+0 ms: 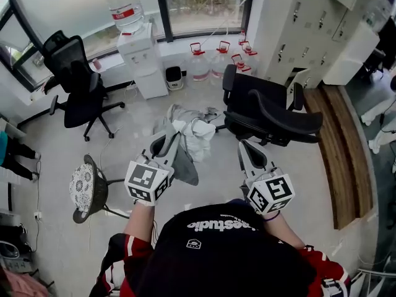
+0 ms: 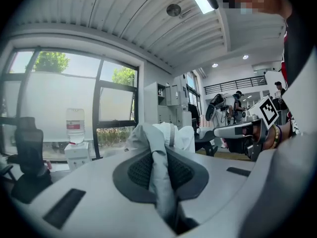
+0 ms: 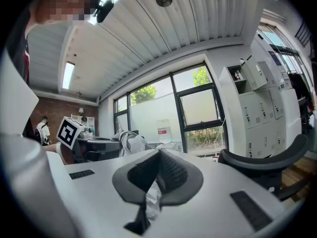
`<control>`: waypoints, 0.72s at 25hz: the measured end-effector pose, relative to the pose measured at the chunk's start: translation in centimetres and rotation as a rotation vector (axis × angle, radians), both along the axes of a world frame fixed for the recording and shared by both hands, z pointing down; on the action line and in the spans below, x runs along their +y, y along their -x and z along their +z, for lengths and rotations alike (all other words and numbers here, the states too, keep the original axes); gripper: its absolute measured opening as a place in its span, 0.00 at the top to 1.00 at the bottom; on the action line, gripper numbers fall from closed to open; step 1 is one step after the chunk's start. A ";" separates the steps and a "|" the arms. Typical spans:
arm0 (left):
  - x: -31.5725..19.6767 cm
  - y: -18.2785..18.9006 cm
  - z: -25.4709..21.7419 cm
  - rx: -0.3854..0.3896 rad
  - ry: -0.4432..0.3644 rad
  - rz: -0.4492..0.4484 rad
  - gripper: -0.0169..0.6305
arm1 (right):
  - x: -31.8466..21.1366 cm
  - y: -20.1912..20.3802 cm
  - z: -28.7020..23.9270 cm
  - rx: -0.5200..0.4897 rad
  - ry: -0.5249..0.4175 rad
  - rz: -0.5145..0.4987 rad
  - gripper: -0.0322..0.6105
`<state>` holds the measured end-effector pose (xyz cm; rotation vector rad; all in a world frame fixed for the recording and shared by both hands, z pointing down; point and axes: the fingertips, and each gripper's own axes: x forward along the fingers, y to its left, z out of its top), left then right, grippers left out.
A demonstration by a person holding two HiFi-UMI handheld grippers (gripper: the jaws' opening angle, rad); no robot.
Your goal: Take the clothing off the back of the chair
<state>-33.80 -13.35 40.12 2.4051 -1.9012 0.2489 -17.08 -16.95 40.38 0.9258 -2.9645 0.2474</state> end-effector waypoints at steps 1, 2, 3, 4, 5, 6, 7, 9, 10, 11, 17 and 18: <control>0.4 0.4 -0.3 0.000 -0.017 -0.001 0.90 | 0.2 0.5 -0.1 0.000 -0.002 -0.009 0.93; 0.8 0.6 -0.6 0.002 -0.040 0.004 0.90 | 0.4 0.9 -0.1 0.001 -0.002 -0.015 0.93; 1.2 0.7 -1.0 0.005 -0.067 0.011 0.90 | 0.5 1.2 -0.1 0.003 -0.002 -0.020 0.93; 1.5 0.7 -1.4 0.007 -0.092 0.017 0.90 | 0.6 1.4 -0.1 0.005 -0.002 -0.023 0.93; 1.8 0.7 -1.9 0.008 -0.114 0.020 0.90 | 0.6 1.6 -0.2 0.006 -0.001 -0.024 0.93; 1.9 0.7 -2.4 0.009 -0.133 0.022 0.90 | 0.6 1.7 -0.3 0.008 -0.002 -0.024 0.93; 2.0 0.7 -2.9 0.012 -0.149 0.026 0.90 | 0.6 1.8 -0.5 0.009 -0.003 -0.023 0.93; 2.1 0.5 -3.5 0.021 -0.170 0.038 0.90 | 0.8 1.9 -0.8 0.010 -0.005 -0.016 0.93; 2.0 0.3 -3.6 0.027 -0.177 0.046 0.90 | 0.8 1.7 -0.9 0.010 -0.006 -0.011 0.93; 1.8 -0.1 -3.5 0.032 -0.181 0.054 0.90 | 0.7 1.4 -0.8 0.011 -0.006 -0.006 0.93; -0.4 -3.4 -3.6 0.065 -0.192 0.139 0.90 | -0.6 -1.6 -1.0 0.011 -0.015 0.068 0.93; -0.7 -4.0 -3.7 0.070 -0.195 0.156 0.90 | -0.7 -2.2 -1.2 0.011 -0.019 0.087 0.93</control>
